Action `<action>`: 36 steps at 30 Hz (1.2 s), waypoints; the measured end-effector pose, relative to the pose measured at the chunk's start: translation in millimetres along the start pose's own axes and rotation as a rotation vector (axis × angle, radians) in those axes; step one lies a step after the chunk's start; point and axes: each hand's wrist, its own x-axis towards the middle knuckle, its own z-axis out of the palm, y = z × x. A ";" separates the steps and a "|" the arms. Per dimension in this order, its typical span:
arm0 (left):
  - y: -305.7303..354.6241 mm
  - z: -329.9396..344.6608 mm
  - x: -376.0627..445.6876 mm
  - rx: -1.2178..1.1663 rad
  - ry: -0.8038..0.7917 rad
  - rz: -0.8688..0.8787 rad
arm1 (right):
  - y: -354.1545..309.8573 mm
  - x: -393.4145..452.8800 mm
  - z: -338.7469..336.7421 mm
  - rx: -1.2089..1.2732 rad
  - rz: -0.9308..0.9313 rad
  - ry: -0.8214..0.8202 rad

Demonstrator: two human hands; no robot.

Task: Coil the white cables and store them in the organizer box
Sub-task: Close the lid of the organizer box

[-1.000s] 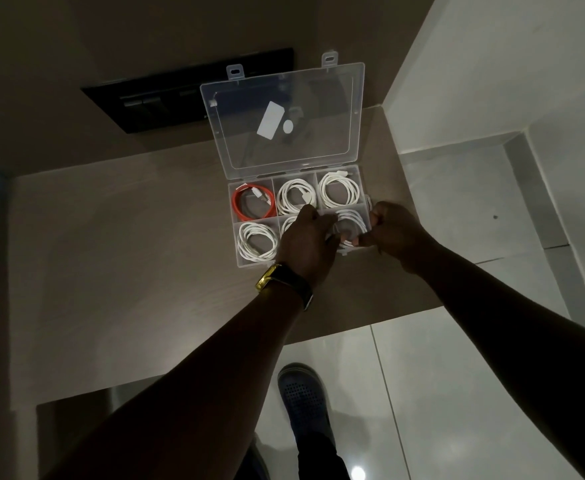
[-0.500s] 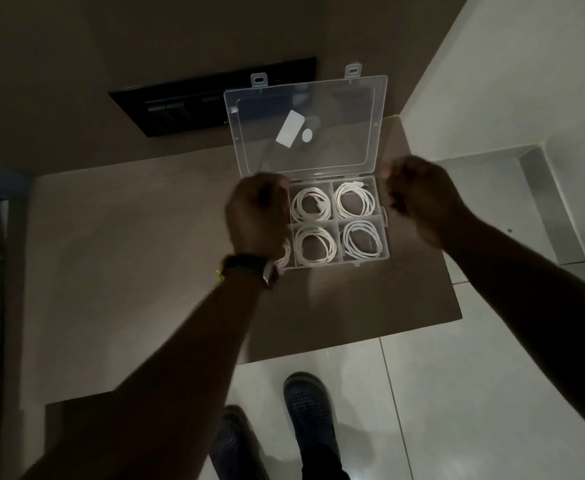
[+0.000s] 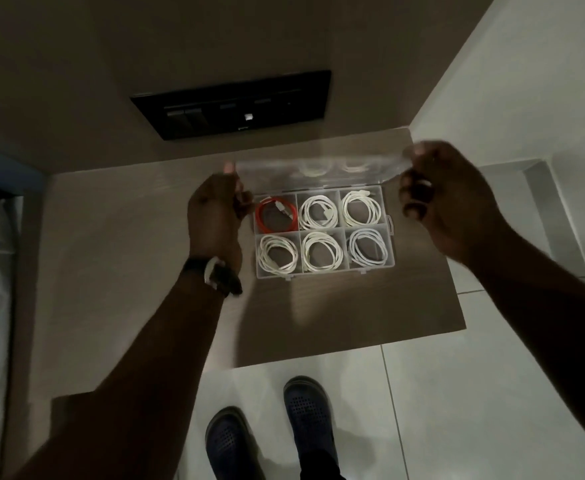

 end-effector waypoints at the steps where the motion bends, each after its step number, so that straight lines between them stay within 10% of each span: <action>1: -9.1 -10.8 -10.7 0.023 -0.038 0.005 | 11.2 -14.8 -5.2 -0.068 -0.013 -0.004; 12: -81.0 -56.0 -39.8 0.818 -0.237 0.370 | 103.2 -50.5 -34.7 -1.276 -0.388 0.030; 36: -103.7 -48.5 -14.0 1.235 -0.215 0.714 | 121.1 -22.7 -32.1 -1.494 -0.599 -0.058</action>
